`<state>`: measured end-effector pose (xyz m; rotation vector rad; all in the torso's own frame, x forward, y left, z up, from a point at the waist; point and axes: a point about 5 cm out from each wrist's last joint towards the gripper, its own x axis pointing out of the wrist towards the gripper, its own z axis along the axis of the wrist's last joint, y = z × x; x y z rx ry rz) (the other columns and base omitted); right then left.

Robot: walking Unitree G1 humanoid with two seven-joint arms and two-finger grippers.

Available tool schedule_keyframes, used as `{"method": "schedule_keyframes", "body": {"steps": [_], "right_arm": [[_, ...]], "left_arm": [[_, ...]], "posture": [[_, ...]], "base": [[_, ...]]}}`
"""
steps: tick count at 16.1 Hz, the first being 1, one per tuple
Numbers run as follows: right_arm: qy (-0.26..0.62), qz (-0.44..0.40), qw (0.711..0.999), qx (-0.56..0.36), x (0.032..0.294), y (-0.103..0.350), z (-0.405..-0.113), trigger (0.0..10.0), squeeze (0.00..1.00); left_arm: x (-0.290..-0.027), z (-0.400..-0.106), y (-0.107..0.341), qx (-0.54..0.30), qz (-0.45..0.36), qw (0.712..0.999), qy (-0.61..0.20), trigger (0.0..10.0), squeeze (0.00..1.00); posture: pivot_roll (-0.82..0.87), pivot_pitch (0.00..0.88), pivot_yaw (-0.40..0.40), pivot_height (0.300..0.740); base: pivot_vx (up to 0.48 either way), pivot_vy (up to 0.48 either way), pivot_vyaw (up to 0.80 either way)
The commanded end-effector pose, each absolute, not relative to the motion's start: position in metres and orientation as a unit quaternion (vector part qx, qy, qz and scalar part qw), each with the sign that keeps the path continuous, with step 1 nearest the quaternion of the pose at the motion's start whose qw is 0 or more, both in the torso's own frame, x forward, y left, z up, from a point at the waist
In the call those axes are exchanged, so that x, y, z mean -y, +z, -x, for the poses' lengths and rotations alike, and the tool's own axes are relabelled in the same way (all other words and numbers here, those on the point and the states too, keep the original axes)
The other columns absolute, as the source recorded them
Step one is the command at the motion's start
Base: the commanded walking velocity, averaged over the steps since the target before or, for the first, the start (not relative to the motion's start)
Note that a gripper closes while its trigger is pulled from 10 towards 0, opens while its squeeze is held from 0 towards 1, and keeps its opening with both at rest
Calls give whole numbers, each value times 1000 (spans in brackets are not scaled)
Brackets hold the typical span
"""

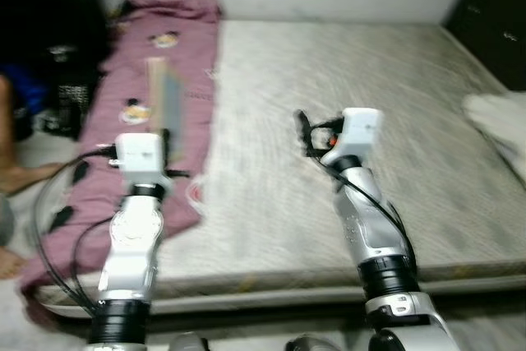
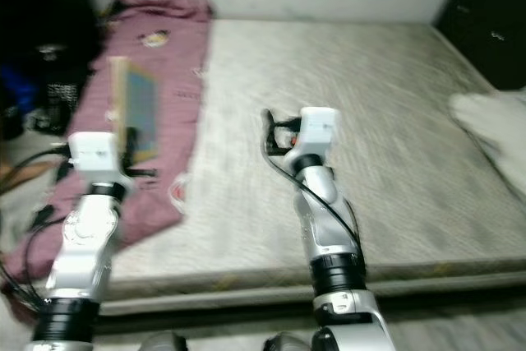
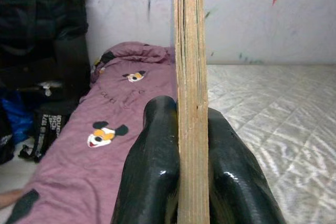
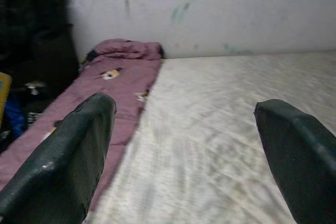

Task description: Clean up the room

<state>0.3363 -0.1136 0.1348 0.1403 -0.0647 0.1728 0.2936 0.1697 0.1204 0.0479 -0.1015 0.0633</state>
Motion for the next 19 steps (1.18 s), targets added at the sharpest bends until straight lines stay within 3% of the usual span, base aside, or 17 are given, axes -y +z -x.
{"method": "schedule_keyframes", "body": {"steps": [1,5,11,13,15,19], "right_arm": [[71,-65,995,31,125,135,-337,10000,0],[70,-62,995,32,127,135,-338,10000,0],[75,-61,995,32,126,136,-338,10000,0],[73,-53,996,28,126,136,-338,10000,0],[65,-50,996,25,126,135,-338,10000,0],[82,-39,995,31,122,132,-337,10000,0]], "left_arm": [[-160,-297,130,73,-20,997,15,10000,0],[-160,-297,130,75,-16,997,19,10000,0],[-161,-298,129,76,6,997,30,10000,0],[-168,-301,126,45,-55,993,99,10000,0],[-169,-297,129,80,-9,996,30,10000,0],[-178,-294,125,77,-24,995,55,10000,0]], "posture": [[-80,0,11,740],[-86,0,12,740],[-86,0,12,740],[-89,0,10,740],[-87,0,8,740],[-88,0,6,740]], "base": [[0,-480,0],[0,-332,0],[0,0,0],[0,0,0],[0,0,0],[0,0,0]]}}
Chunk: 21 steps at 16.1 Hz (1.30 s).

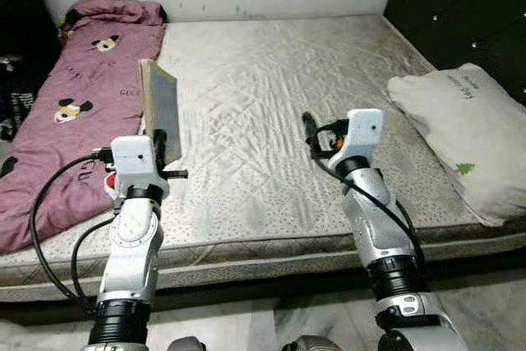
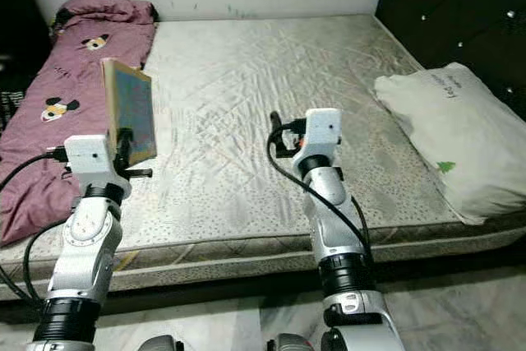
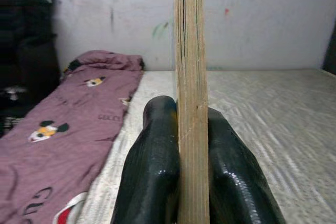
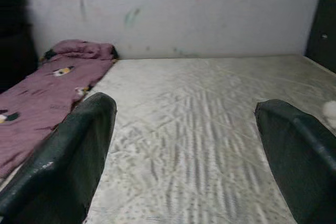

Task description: Clean up the room

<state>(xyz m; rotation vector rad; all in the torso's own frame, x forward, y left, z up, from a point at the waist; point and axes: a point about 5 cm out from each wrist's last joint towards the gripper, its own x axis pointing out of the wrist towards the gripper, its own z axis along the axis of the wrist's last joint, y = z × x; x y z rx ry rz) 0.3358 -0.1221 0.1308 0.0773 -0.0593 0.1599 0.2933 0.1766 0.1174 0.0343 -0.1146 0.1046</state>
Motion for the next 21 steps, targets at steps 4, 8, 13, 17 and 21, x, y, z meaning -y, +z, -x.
{"method": "schedule_keyframes", "body": {"steps": [4,8,13,17,21], "right_arm": [[75,-2,997,28,121,127,-335,10000,0],[95,-24,995,29,120,128,-334,10000,0],[94,-30,995,31,122,129,-334,10000,0],[96,-29,994,34,121,130,-334,10000,0],[94,-28,995,36,122,131,-335,10000,0]], "left_arm": [[-176,-292,122,78,-32,995,51,10000,0],[-172,-294,122,75,-25,996,42,10000,0],[-168,-293,124,84,-15,996,19,10000,0],[-167,-293,124,85,-7,996,17,10000,0],[-166,-294,124,85,-6,996,15,10000,0]], "posture": [[-86,0,4,740],[-87,0,1,740],[-89,0,-2,740],[-89,0,-3,740],[-90,0,-1,740]], "base": [[0,0,0],[0,0,0],[55,0,0],[326,0,0],[328,0,0]]}}
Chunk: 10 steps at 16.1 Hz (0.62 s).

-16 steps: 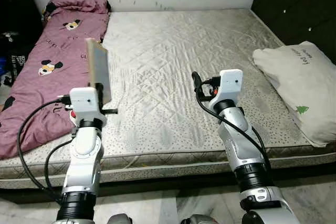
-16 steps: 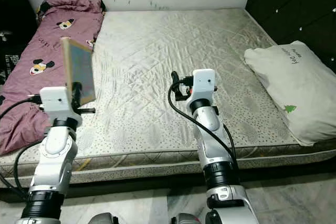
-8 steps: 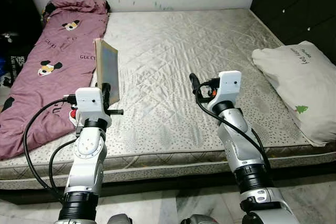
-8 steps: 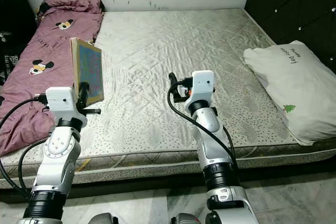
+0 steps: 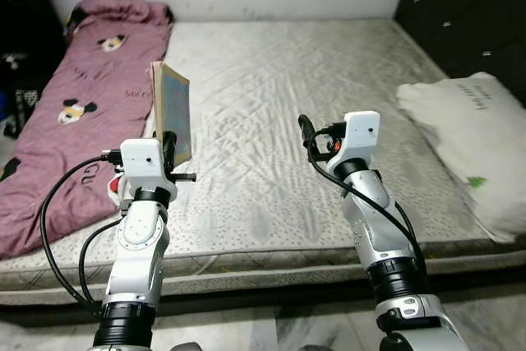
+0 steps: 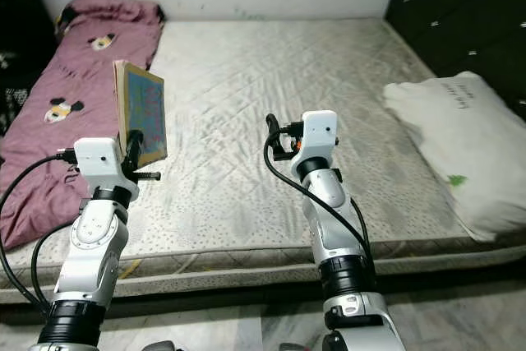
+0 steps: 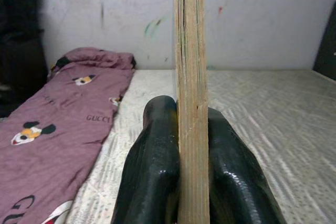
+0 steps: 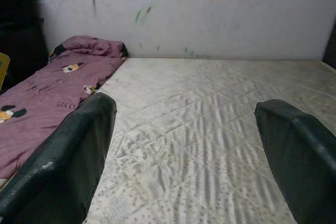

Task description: Clean up the room

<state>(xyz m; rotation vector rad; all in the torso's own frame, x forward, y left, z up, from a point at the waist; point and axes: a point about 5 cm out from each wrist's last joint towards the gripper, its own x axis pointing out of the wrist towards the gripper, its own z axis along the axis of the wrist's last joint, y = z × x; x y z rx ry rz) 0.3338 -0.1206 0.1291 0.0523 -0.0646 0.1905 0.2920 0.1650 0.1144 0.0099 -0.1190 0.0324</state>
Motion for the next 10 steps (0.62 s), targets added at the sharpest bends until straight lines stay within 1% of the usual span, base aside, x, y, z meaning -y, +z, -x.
{"method": "schedule_keyframes", "body": {"steps": [1,3,10], "right_arm": [[92,-28,995,36,122,131,-335,10000,0],[90,-27,995,36,123,131,-335,10000,0],[86,-21,995,37,125,131,-335,10000,0]], "left_arm": [[-166,-294,124,85,-7,996,15,10000,0],[-166,-295,124,81,-10,996,22,10000,0],[-162,-296,124,84,-21,996,17,10000,0]], "posture": [[-90,0,0,740],[-90,0,1,740],[-91,0,2,740]], "base": [[326,0,0],[283,0,0],[0,0,0]]}}
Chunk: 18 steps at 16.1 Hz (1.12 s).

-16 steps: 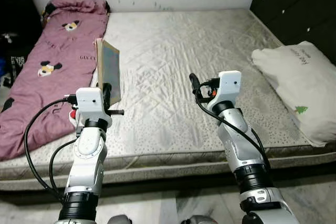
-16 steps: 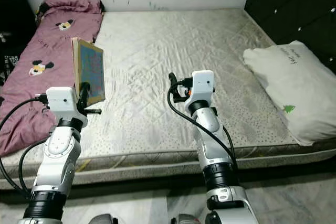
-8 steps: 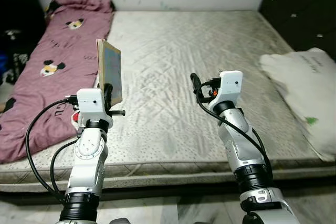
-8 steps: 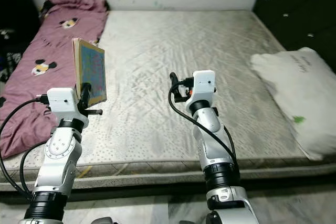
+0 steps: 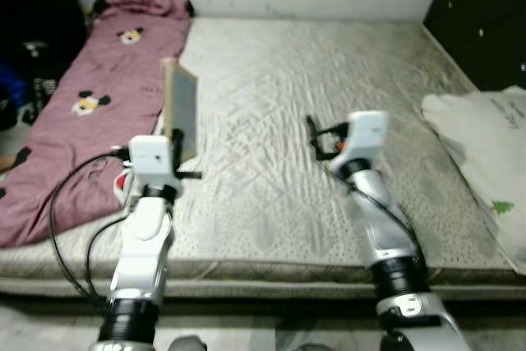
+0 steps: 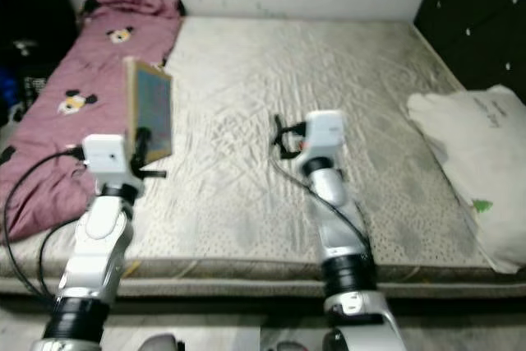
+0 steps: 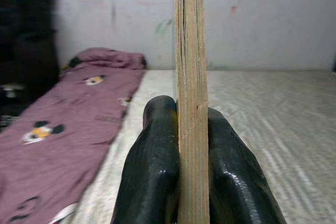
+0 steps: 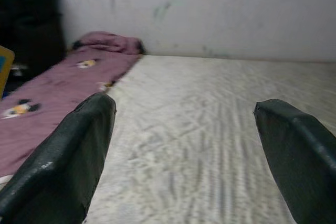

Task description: Clean up the room

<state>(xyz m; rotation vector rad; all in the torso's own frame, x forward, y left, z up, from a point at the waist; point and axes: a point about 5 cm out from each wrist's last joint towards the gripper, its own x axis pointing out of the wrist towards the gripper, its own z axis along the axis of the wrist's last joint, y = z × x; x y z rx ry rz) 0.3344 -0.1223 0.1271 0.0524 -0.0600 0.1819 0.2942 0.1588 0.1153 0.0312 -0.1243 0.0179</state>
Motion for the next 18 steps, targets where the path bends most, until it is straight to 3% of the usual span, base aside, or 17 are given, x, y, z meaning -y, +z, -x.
{"method": "schedule_keyframes", "body": {"steps": [1,6,18], "right_arm": [[86,-21,995,37,125,130,-335,10000,0],[86,-18,995,39,125,130,-335,10000,0],[78,-23,996,23,127,119,-330,10000,0]], "left_arm": [[-162,-296,125,84,-21,996,16,10000,0],[-161,-296,124,84,-21,996,15,10000,0],[-167,-292,119,72,-15,997,27,10000,0]], "posture": [[-91,0,2,740],[-92,0,2,740],[-91,0,0,740]], "base": [[0,0,0],[0,0,390],[0,-246,0]]}}
